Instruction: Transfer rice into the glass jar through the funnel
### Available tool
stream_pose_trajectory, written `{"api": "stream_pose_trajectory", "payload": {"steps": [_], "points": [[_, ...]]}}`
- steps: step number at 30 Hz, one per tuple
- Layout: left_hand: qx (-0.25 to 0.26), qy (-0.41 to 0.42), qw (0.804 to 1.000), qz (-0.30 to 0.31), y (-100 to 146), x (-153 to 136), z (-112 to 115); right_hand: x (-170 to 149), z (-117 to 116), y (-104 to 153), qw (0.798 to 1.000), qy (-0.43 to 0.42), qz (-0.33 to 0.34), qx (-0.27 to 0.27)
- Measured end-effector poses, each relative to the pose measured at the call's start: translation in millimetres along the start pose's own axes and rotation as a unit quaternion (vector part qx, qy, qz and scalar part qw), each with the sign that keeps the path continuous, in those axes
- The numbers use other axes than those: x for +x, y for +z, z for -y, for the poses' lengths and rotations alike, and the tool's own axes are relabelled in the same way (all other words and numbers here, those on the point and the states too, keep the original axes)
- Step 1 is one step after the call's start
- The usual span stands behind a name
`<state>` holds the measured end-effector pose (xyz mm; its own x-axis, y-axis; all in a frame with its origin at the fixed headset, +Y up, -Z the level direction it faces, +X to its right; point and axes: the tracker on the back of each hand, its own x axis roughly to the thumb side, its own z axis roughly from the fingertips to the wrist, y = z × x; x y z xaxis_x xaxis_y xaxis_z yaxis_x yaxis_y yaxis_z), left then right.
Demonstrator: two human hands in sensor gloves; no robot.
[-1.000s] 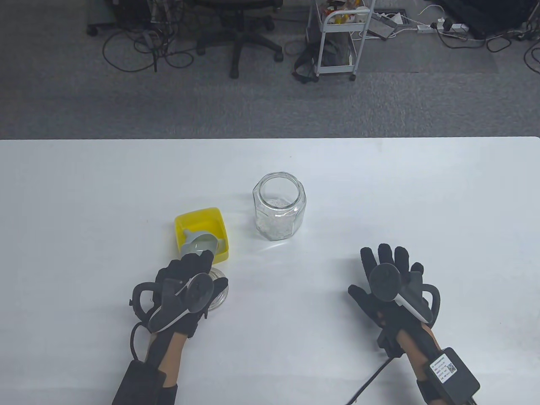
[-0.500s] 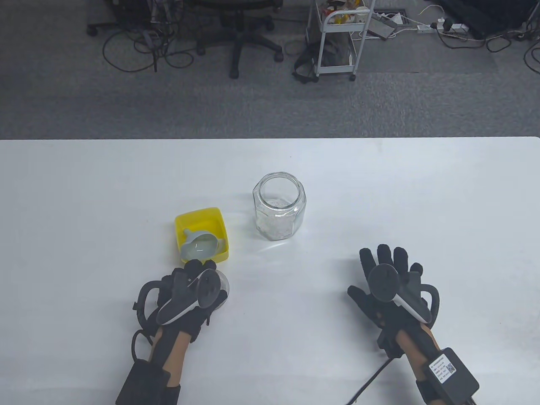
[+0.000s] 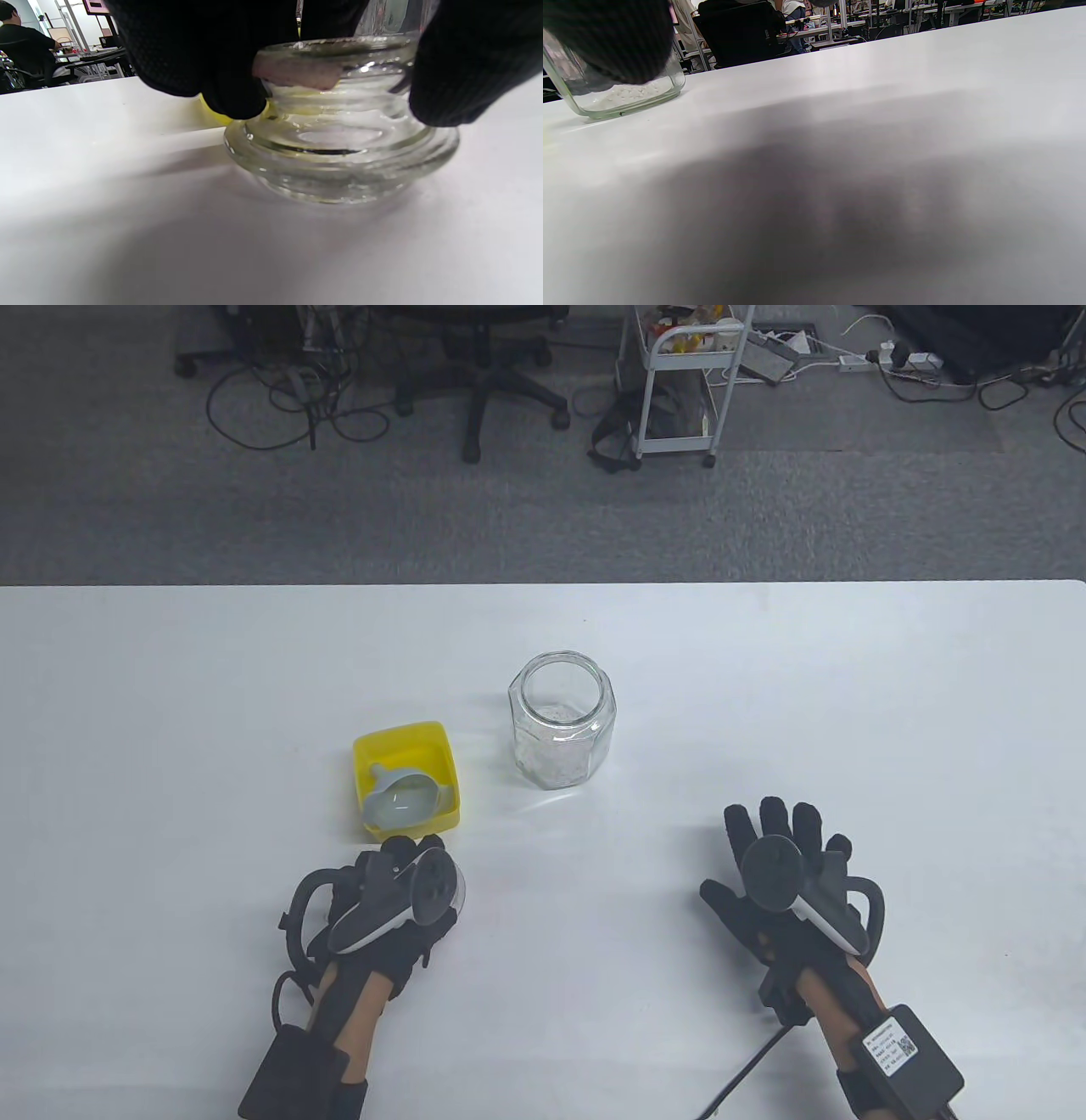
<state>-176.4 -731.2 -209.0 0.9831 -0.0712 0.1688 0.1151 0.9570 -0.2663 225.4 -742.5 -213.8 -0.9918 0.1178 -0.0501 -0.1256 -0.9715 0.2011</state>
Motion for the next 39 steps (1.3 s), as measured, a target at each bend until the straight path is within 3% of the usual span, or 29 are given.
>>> {"api": "stream_pose_trajectory", "payload": {"steps": [5, 11, 16, 20, 23, 27, 39], "points": [[0.017, 0.018, 0.999, 0.034, 7, 5, -10, -2, 2, 0, 1.0, -0.006, -0.004, -0.005], [0.095, 0.071, 0.988, 0.097, 11, 34, -60, -7, 10, 3, 1.0, -0.018, -0.004, -0.017], [0.206, 0.114, 0.97, 0.065, -14, 60, -132, -10, 13, 2, 1.0, -0.011, -0.003, -0.023], [0.229, 0.159, 0.96, 0.008, -52, 71, -167, -9, 13, 2, 1.0, -0.007, 0.0, -0.022], [0.207, 0.177, 0.961, -0.036, -80, 76, -178, -6, 13, 3, 1.0, 0.004, 0.003, -0.028], [0.173, 0.135, 0.973, -0.068, -107, 82, -187, 0, 16, 5, 0.999, 0.024, 0.01, -0.042], [0.136, 0.11, 0.982, -0.075, -133, 101, -173, 4, 15, 6, 0.999, 0.031, 0.014, -0.04]]}}
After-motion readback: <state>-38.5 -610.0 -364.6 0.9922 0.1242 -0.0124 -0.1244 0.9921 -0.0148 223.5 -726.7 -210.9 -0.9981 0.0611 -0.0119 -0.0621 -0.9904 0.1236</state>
